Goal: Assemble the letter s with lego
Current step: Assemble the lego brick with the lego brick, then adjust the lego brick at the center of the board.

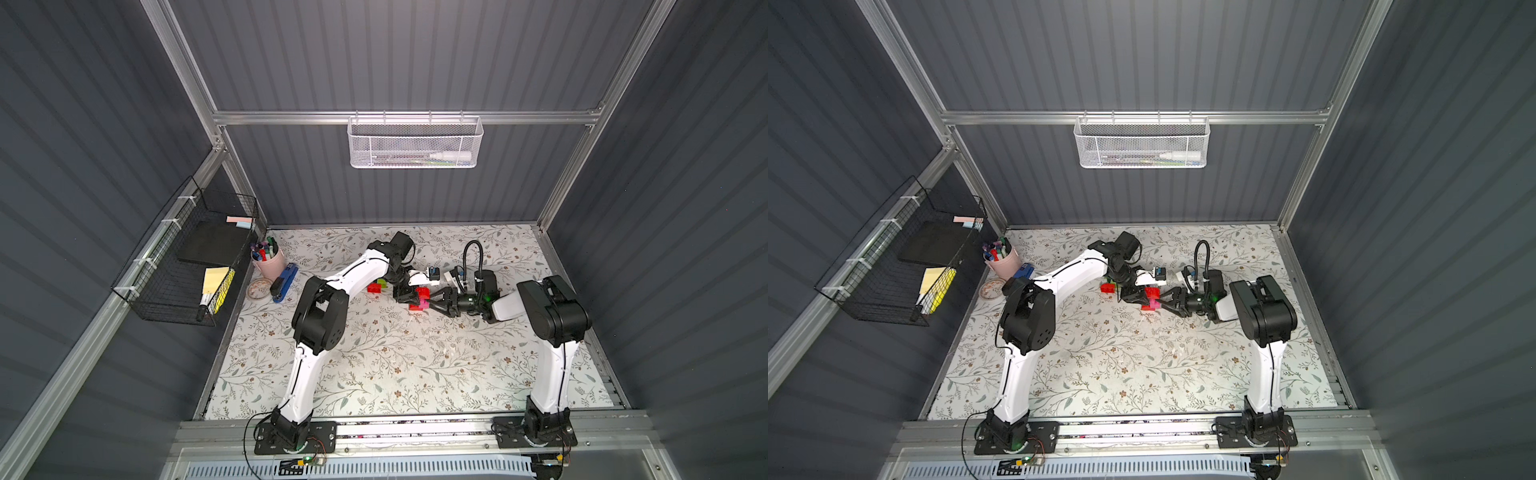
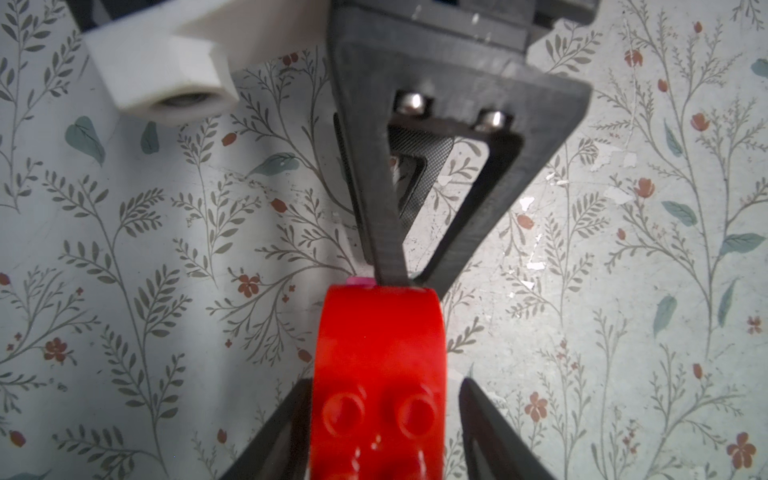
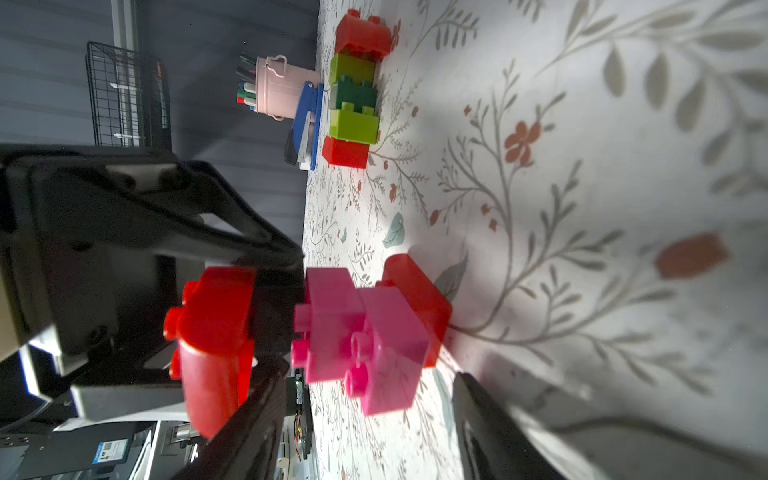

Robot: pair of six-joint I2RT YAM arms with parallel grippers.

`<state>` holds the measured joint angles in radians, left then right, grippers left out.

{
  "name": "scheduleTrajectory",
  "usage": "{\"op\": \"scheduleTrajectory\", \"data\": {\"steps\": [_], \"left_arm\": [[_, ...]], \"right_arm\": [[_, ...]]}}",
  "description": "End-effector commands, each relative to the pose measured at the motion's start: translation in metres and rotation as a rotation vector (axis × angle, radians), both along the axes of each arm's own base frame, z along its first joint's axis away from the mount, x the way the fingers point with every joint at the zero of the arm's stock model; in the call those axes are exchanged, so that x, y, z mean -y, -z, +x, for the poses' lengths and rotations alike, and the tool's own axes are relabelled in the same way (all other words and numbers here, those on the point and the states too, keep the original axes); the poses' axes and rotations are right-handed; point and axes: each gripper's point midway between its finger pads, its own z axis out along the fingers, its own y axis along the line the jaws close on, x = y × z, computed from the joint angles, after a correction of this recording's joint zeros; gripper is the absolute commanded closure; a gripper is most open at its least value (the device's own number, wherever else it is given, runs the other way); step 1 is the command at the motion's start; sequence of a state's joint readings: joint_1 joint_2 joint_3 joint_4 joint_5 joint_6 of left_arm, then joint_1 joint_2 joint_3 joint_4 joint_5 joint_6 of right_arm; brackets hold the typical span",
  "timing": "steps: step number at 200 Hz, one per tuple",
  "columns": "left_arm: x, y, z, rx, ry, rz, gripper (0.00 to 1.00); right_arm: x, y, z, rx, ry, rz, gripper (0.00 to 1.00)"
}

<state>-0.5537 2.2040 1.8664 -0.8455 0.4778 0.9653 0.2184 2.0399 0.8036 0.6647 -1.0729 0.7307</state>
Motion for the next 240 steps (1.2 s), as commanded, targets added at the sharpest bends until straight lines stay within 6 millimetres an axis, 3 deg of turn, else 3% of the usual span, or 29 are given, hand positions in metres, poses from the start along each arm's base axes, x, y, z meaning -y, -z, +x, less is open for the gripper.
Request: {"op": "scheduleTrajectory", "data": {"steps": [1,62,92,96,119,162,240], "left_arm": [[0.004,-0.016,-0.012,-0.019,0.021,-0.039,0.36],[0.004,-0.044,-0.019,-0.026,-0.006,-0.092,0.19],[-0.002,-0.065,-0.013,-0.031,-0.099,-0.125,0.07],[-0.004,-0.069,-0.012,-0.034,-0.115,-0.129,0.01],[-0.017,-0.085,-0.012,-0.052,-0.217,-0.159,0.0],[-0.049,-0.104,-0.027,-0.032,-0.364,-0.221,0.0],[-0.08,-0.086,-0.061,-0.068,-0.438,-0.187,0.0]], "right_arm": [[0.017,0.031,-0.018,-0.038,0.022,-0.119,0.32],[0.022,-0.016,-0.006,0.391,0.014,-0.27,0.26],[0.01,-0.03,0.001,0.594,-0.018,-0.311,0.24],[0.008,-0.032,0.002,0.626,-0.019,-0.316,0.24],[-0.008,-0.04,-0.001,0.797,-0.073,-0.333,0.22],[-0.013,-0.036,-0.003,0.942,-0.169,-0.413,0.2],[-0.03,-0.023,-0.011,0.987,-0.283,-0.368,0.22]]}}
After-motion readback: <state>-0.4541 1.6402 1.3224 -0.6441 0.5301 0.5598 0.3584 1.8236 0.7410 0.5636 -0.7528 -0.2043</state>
